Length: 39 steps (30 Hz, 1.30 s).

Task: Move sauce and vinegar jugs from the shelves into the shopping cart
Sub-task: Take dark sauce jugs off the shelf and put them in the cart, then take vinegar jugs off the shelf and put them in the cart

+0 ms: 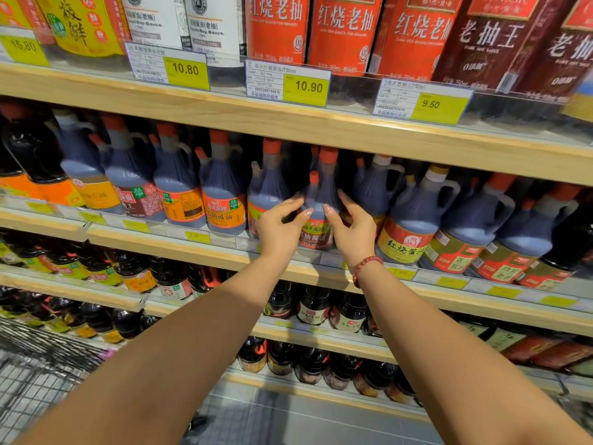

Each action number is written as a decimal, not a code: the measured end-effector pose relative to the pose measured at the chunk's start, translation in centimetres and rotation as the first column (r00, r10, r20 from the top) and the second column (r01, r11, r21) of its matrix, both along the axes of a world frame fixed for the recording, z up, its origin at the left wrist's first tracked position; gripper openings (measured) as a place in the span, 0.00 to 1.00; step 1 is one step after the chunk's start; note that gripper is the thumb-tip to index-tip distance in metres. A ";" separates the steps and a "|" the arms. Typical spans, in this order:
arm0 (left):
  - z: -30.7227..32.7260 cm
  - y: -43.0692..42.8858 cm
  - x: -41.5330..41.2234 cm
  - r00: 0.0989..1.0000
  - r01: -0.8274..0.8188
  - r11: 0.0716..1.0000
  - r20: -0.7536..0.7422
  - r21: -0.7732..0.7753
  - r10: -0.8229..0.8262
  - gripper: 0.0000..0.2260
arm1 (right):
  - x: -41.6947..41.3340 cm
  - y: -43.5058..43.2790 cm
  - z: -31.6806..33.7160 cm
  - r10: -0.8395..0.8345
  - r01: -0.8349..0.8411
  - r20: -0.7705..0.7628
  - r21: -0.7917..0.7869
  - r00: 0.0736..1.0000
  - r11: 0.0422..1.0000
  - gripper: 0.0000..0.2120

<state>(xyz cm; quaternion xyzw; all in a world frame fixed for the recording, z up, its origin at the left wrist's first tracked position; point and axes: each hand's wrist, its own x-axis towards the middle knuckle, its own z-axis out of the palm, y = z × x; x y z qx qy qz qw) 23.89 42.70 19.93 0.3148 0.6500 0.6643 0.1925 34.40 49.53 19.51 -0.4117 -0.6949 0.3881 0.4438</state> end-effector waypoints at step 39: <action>-5.3 -46.8 -16.8 0.687 -0.639 0.697 0.166 -0.326 0.707 0.08 | -21.0 -29.7 -4.5 0.809 -0.810 0.263 -0.136 0.526 0.571 0.23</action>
